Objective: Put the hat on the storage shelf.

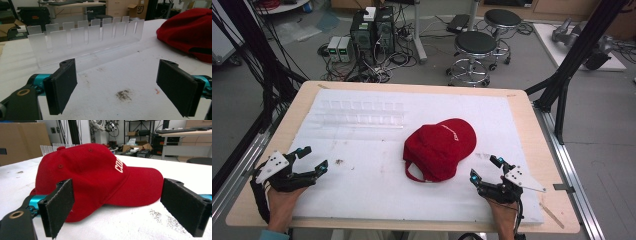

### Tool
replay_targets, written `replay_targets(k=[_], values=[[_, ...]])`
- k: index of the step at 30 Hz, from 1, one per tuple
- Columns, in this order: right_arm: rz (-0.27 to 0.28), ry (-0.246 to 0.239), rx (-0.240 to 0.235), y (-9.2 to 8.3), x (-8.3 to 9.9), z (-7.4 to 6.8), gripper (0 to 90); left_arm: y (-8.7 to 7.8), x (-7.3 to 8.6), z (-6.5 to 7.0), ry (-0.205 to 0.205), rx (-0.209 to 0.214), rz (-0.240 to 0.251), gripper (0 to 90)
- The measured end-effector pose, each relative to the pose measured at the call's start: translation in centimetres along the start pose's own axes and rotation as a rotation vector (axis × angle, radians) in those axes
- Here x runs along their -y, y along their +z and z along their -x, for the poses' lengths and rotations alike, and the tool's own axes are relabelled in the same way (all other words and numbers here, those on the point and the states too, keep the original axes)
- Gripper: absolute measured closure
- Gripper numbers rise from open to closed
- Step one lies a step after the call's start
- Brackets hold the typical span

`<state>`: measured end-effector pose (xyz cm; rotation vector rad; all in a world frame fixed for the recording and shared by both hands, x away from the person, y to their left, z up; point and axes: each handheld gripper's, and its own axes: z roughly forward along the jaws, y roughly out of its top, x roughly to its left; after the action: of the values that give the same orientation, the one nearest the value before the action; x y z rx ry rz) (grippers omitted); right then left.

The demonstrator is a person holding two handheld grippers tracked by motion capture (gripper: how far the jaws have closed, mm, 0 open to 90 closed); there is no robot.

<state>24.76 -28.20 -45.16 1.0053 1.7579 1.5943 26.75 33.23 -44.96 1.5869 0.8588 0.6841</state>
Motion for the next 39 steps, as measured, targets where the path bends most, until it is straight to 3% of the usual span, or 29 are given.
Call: replay_targets(k=[7, 13, 20, 25, 32, 34, 39], values=[[0.000, -0.001, -0.001, 0.0, 0.0, 0.0, 10.9, 0.0, 0.0, 0.1, 0.012, 0.007, -0.001, 17.1], [-0.007, -0.005, -0.004, 0.0, 0.0, -0.1, 10.9, 0.1, 0.0, 0.2, 0.014, -0.015, -0.012, 17.1], [-0.033, -0.055, -0.001, 0.3, -0.1, -0.4, 10.9, 0.1, 0.0, 0.2, 0.015, -0.013, -0.012, 16.9], [-0.044, -0.034, -0.006, 0.4, -0.2, -0.4, 10.9, 0.1, 0.0, 0.2, 0.017, -0.014, -0.011, 16.9], [-0.084, -0.019, -0.036, 0.8, -0.4, -0.1, 11.3, 0.1, -0.1, 0.2, 0.018, -0.013, -0.012, 16.9], [-0.089, -0.030, -0.047, 1.0, -0.6, -0.3, 16.2, 0.1, -0.1, 0.2, 0.018, -0.013, -0.012, 16.9], [-0.105, -0.069, -0.073, 1.7, -1.8, -0.6, 13.9, 0.1, -0.1, 0.2, 0.016, -0.014, -0.013, 16.8]])
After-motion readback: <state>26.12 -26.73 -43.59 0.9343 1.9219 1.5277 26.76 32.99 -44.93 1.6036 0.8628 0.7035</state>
